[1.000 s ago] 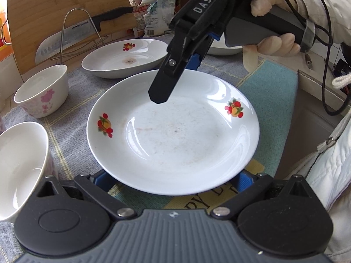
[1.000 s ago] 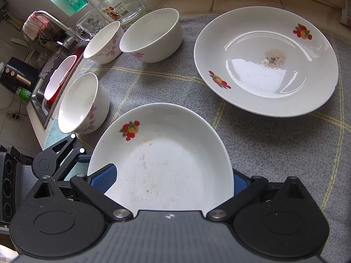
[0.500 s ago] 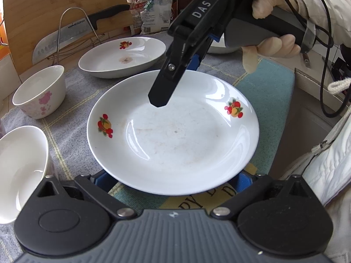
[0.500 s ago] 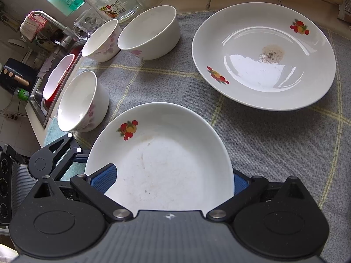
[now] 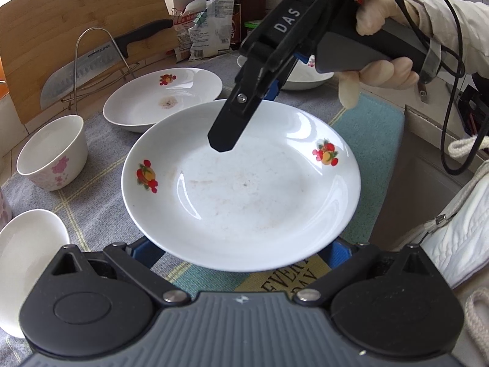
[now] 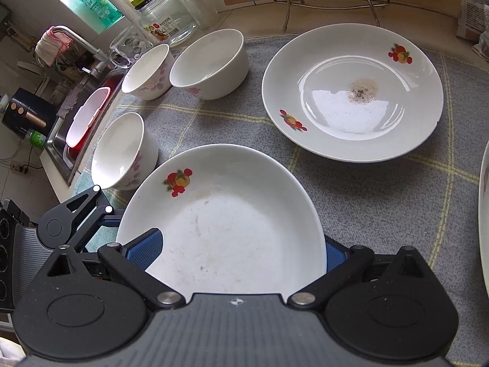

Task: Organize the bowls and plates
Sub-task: 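Carry both held plates toward the plates set down earlier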

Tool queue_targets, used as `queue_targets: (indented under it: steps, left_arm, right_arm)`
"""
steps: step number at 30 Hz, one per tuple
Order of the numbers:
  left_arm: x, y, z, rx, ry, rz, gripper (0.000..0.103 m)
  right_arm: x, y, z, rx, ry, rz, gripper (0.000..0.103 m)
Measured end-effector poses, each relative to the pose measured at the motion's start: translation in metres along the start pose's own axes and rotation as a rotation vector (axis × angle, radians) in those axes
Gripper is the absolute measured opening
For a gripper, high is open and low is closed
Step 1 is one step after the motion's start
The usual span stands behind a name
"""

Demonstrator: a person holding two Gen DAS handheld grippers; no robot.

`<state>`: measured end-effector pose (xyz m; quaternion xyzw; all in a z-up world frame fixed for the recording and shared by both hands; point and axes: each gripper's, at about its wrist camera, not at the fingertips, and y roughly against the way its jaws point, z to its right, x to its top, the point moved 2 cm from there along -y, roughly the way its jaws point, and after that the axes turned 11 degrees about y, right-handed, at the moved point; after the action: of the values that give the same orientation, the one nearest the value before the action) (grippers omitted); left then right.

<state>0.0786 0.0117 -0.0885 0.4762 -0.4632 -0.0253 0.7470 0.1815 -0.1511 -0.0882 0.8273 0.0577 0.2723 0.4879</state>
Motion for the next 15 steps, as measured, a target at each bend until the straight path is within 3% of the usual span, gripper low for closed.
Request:
queue_targets:
  steps: [15]
  left_arm:
    - [0.030,-0.011,0.028,-0.042,-0.011,-0.006,0.102]
  right_arm:
    - [-0.017,0.043,0.023,-0.029,-0.011,0.053,0.103]
